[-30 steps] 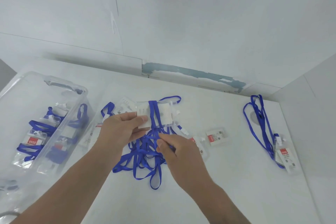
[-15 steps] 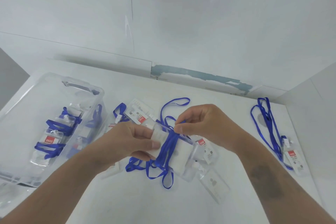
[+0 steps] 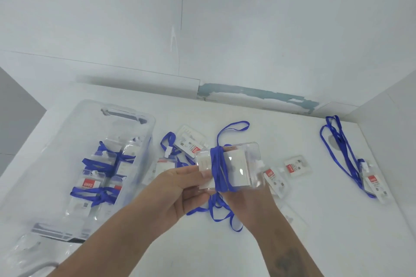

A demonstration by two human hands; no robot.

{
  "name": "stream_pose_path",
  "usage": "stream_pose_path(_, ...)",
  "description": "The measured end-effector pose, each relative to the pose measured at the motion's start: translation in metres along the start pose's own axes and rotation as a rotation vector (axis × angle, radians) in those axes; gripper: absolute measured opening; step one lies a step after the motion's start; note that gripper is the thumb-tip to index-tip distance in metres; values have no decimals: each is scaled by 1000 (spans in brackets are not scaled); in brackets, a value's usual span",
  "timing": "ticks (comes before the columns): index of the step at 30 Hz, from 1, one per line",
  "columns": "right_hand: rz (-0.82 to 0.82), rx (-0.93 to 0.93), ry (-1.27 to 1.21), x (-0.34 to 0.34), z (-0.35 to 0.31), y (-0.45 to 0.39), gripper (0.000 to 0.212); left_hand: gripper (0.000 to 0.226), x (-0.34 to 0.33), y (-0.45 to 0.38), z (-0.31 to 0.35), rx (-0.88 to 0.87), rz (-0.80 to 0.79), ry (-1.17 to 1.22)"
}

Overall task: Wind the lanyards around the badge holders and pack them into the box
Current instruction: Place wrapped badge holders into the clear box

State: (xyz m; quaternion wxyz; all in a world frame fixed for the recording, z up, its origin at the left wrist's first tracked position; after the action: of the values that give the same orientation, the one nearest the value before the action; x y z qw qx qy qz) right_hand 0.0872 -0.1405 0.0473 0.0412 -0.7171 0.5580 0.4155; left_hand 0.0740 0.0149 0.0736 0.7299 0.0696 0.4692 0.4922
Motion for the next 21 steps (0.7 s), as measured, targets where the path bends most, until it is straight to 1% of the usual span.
stream_pose_path(1, 67, 8, -20, -8, -4, 2, 24, 19, 1, 2, 2, -7, 11, 12)
stream_pose_path(2, 76, -8, 1, -11, -4, 3, 15, 17, 2, 5, 4, -18, 21, 31)
stream_pose_path(3, 69, 29, 21, -18, -7, 4, 20, 14, 3, 7, 7, -31, 36, 60)
stream_pose_path(4, 69, 72, 42, -23, -9, 6, 51, 11, 4, 8, 8, -43, 61, 96)
stream_pose_path(5, 16, 68, 67, -24, -7, 4, 75, 8, 6, 9, 9, -53, 88, 124)
stream_pose_path(6, 16, 57, 156, -25, -5, 3, 88, 6, 7, 10, 10, -63, 110, 145)
stream_pose_path(7, 52, 49, 237, -28, -5, 2, 92, 6, 6, 10, 10, -73, 127, 158)
stream_pose_path(9, 86, 68, 352, -23, -1, -2, 88, 8, 5, 9, 10, -86, 142, 151)
stream_pose_path(11, 132, 80, 475, -21, -5, -3, 84, 10, 1, 8, 10, -70, 124, 79)
stream_pose_path(13, 159, 62, 520, -15, -8, -5, 79, 14, 2, 6, 11, -29, 104, -56)
stream_pose_path(15, 155, 24, 547, -10, -13, -5, 73, 17, 7, 3, 16, -15, 125, -231)
stream_pose_path(17, 148, -33, 620, -4, -20, -4, 69, 21, 12, 2, 25, -64, 191, -402)
stream_pose_path(18, 132, -60, 661, 0, -25, -3, 70, 20, 11, 1, 30, -98, 208, -476)
stream_pose_path(20, 82, -111, 737, 4, -36, 0, 71, 15, 6, -1, 38, -144, 204, -607)
stream_pose_path(21, 56, -139, 795, 5, -42, 2, 66, 13, 3, -2, 40, -147, 196, -665)
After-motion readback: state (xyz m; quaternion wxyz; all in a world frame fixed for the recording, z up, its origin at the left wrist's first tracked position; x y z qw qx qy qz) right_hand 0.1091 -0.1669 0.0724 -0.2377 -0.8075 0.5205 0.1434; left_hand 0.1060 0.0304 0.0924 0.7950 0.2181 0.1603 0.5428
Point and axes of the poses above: each hand's wrist, its own y-axis away from the middle knuckle, its own x-axis out of the back of the hand, z = x × y, the point moved 2 cm from there along -y, towards the middle knuckle, and after that the axes turned 14 degrees about -z, right-handed, at the moved point
